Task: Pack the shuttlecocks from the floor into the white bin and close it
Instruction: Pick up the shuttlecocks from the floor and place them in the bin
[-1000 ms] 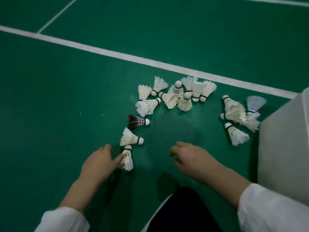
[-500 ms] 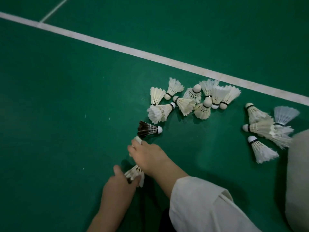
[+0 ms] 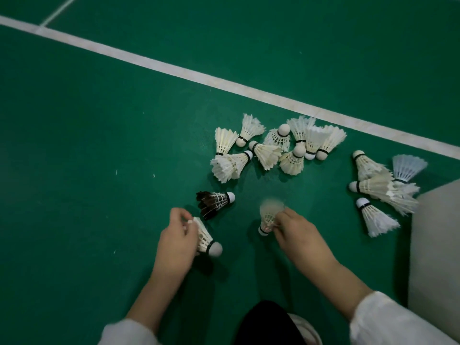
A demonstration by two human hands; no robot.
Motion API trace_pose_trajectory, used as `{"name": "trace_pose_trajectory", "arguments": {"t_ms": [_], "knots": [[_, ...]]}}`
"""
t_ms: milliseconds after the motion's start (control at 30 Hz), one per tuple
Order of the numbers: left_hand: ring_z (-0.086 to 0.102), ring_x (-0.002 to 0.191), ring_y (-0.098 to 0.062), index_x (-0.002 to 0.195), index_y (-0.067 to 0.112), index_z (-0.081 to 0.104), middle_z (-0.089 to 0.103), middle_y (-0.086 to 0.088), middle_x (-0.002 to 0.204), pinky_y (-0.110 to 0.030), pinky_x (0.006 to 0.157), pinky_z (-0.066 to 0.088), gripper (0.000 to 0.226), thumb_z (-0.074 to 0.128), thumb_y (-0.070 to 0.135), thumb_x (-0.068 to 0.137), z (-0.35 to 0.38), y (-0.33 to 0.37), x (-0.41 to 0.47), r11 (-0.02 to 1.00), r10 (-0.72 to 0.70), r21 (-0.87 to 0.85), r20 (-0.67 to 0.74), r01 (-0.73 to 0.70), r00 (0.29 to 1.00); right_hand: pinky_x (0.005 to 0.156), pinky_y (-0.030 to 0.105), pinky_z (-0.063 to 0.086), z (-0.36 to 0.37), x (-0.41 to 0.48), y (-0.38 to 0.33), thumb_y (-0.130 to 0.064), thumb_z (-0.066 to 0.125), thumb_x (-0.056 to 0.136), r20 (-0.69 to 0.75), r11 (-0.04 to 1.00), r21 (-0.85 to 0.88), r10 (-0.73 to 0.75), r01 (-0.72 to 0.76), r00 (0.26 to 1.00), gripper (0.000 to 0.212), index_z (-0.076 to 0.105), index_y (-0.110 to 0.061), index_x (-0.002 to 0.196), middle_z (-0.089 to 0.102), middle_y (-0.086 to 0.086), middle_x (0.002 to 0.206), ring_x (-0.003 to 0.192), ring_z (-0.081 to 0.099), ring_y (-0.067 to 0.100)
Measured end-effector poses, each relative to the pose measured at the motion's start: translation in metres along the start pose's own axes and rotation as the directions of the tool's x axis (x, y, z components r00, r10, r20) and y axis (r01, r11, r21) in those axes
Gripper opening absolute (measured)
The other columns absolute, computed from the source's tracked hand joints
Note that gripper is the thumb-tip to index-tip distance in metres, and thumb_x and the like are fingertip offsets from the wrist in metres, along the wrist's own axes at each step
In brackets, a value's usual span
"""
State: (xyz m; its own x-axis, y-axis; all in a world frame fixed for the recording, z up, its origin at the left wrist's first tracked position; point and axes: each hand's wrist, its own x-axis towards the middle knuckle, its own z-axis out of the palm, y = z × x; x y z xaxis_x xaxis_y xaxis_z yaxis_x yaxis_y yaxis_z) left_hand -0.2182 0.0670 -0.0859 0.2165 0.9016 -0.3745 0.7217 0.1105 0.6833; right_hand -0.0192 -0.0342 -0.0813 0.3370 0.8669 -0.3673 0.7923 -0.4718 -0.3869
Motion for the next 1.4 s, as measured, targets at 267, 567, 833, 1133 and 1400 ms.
{"name": "trace_pose_trajectory", "arguments": {"t_ms": [267,567,833,1133,1400], "knots": [[0.059,0.095,-0.029,0.114,0.015,0.053,0.064,-0.010,0.101,-0.031,0.071,0.043,0.041,0.050,0.047,0.089,0.030,0.023,0.040,0.962,-0.165,0.227,0.040,0.152,0.985,0.076,0.038,0.045,-0.003,-0.002,0.009,-0.017,0.048,0.092,-0.053,0.999,0.003,0.054,-0.054,0.997,0.022,0.064,-0.001,0.090,0.058,0.009,0.099,0.089,0.058,0.030],[0.063,0.075,-0.018,0.094,0.017,0.072,0.071,0.000,0.084,-0.027,0.063,0.045,0.023,0.060,0.034,0.086,0.017,0.048,0.019,0.999,0.018,-0.032,-0.017,-0.018,1.000,0.081,0.030,0.045,-0.063,-0.027,0.015,-0.022,0.051,0.093,-0.153,1.000,-0.017,-0.012,0.009,0.988,0.025,0.069,-0.006,0.095,0.061,0.007,0.102,0.092,0.060,0.026],[0.060,0.073,-0.007,0.093,0.023,0.070,0.064,0.014,0.082,-0.024,0.064,0.047,0.016,0.063,0.034,0.084,0.027,0.180,-0.055,0.861,0.505,-0.136,0.112,-0.490,0.856,0.077,0.029,0.039,-0.221,-0.134,0.063,-0.025,0.052,0.092,-0.368,0.982,-0.119,0.094,-0.148,0.925,0.027,0.070,-0.006,0.098,0.062,0.009,0.107,0.093,0.058,0.027],[0.057,0.086,-0.009,0.082,0.035,0.062,0.061,0.018,0.090,-0.029,0.071,0.048,0.009,0.057,0.043,0.086,0.073,0.282,-0.148,0.630,0.728,0.039,0.316,-0.775,0.608,0.074,0.030,0.040,-0.248,-0.253,0.153,-0.025,0.058,0.089,-0.508,0.940,0.051,0.314,-0.336,0.802,0.023,0.072,-0.009,0.096,0.064,0.006,0.102,0.087,0.057,0.022],[0.055,0.091,-0.011,0.087,0.036,0.063,0.058,0.019,0.091,-0.031,0.072,0.048,0.012,0.055,0.043,0.087,0.124,0.313,-0.203,0.454,0.773,0.130,0.434,-0.881,0.462,0.076,0.026,0.043,-0.186,-0.268,0.220,-0.023,0.060,0.089,-0.450,0.906,0.252,0.420,-0.339,0.788,0.021,0.072,-0.009,0.099,0.068,0.006,0.105,0.088,0.060,0.018]]}}
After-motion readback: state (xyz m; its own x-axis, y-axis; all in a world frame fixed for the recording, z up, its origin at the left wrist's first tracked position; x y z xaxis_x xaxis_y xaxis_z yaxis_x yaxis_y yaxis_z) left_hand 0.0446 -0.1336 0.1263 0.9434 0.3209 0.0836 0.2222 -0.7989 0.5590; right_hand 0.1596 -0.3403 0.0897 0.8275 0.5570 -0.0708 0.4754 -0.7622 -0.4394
